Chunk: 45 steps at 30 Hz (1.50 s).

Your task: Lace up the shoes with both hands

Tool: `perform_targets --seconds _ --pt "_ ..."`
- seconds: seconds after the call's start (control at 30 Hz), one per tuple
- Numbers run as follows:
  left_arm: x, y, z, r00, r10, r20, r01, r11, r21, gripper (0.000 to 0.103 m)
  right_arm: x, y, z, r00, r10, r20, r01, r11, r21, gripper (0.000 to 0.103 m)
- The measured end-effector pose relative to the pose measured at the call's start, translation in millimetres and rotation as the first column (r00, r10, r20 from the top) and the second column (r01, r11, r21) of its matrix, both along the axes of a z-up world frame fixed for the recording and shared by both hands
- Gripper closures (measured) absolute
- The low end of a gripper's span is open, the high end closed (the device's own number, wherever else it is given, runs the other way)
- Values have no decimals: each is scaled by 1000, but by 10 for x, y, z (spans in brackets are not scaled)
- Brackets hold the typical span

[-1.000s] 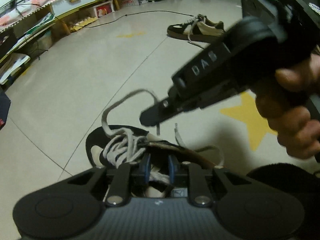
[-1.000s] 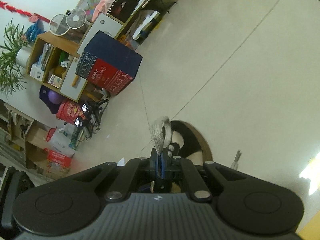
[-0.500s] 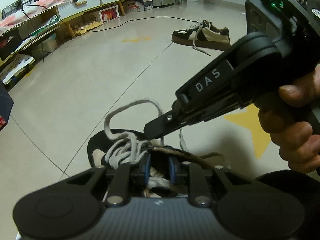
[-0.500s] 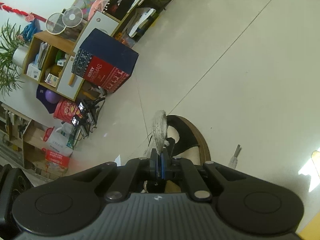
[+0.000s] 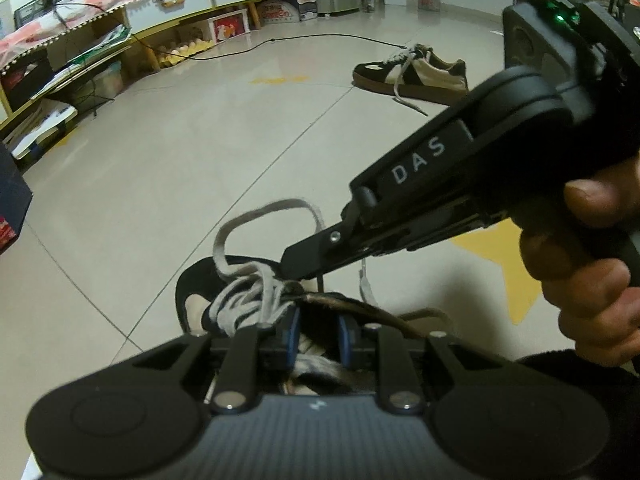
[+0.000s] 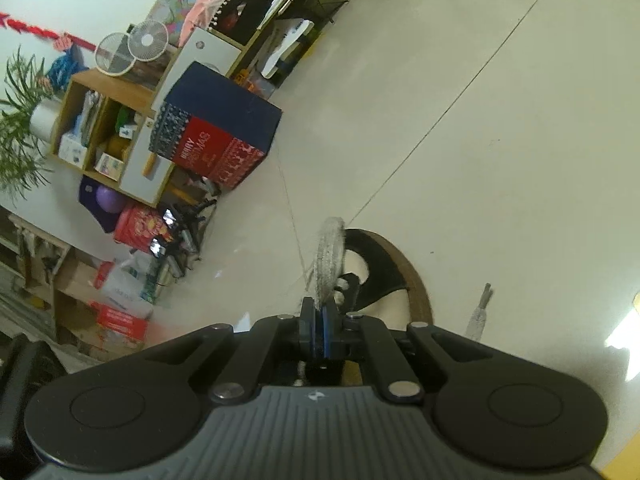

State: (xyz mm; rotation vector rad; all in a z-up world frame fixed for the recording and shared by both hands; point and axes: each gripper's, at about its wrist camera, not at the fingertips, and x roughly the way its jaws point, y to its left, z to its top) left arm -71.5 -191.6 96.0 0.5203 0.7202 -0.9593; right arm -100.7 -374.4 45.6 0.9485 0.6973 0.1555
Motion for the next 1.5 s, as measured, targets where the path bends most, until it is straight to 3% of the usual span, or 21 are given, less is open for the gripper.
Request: perform_targets --seconds 0.37,0.43,0.5,0.67,0.83,1.17,1.23,1.37,1.5 --pt "31 -7 1 1000 19 -17 -19 1000 -9 87 18 55 -23 1000 26 -14 -26 999 -26 99" --pt "37 -17 -3 999 30 -33 -31 999 -14 97 13 29 -38 1000 23 -19 -23 1000 -1 98" --pt "34 -29 -18 997 59 -45 -60 998 -19 100 13 10 -71 999 22 -23 -21 999 24 98" --pt "34 -19 -42 995 84 -49 -86 996 -35 100 21 -20 -87 999 25 -26 -24 998 55 98" --pt "-37 -50 -51 996 85 -10 -85 996 2 101 -6 -108 -49 1000 8 -20 -7 997 76 94" --pt "-76 -58 -6 997 69 25 -70 996 52 100 7 -20 -17 999 34 -7 -34 999 21 96" --pt "-69 -57 6 997 73 32 -74 996 50 96 13 -9 -27 999 30 -15 -30 999 14 98" --pt "-86 -59 7 997 57 54 -60 996 58 95 7 -12 -71 999 11 -34 -10 999 51 99" --pt "-108 -78 9 997 45 68 -50 996 69 92 -7 -81 -178 997 -30 -72 43 984 173 99"
